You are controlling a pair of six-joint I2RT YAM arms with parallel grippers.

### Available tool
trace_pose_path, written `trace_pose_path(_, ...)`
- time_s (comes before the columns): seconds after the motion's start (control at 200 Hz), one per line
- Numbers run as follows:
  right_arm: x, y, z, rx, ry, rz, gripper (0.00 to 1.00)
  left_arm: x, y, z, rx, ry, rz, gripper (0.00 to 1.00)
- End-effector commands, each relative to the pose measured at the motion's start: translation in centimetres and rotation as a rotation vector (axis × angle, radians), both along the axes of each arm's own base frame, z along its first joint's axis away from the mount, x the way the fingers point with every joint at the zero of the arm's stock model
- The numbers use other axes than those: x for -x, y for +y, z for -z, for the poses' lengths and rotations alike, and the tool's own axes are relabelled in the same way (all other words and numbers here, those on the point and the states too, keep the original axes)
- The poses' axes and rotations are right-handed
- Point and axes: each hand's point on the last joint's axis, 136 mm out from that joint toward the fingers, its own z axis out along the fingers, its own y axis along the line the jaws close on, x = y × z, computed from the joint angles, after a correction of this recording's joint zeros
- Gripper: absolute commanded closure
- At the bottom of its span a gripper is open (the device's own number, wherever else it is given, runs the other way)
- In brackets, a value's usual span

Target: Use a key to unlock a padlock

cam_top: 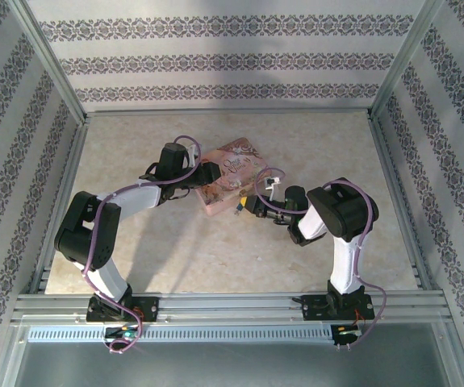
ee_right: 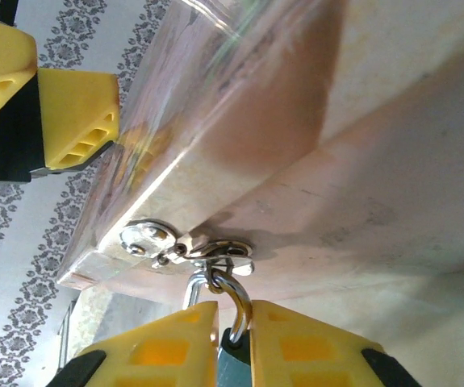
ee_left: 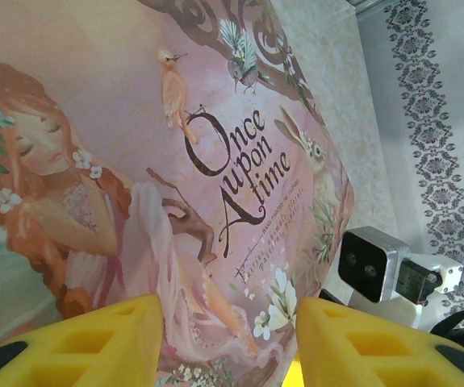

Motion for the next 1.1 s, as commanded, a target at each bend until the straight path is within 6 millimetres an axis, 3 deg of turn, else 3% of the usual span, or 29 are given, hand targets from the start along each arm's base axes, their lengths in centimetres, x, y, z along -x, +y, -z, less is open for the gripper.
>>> trace_pose_path(0.0,-0.1,1.0,-2.4,-0.039,-0.087,-0.033,0.87,2.1,0.9,4.1,-0.075,0.13,-0.008,0.52)
trace_pose_path(0.245,-0.5,0.3,-2.1,-0.039,-0.052,0.034,1.0,2.1,1.0,4.2,-0.078,0.13,-0.01,0.52)
trace_pose_path(0.755,-2.1,-1.9,-3.2,-0.131,0.082,0.291,1.0,2.7,1.3,5.0,-0.086,0.145,-0.015,0.52)
trace_pose_path(1.094,-2.8,-2.0,-3.0,-0.206,0.175,0.441,1.0,2.6,1.2,5.0,-0.083,0.142,-0.014,0.52)
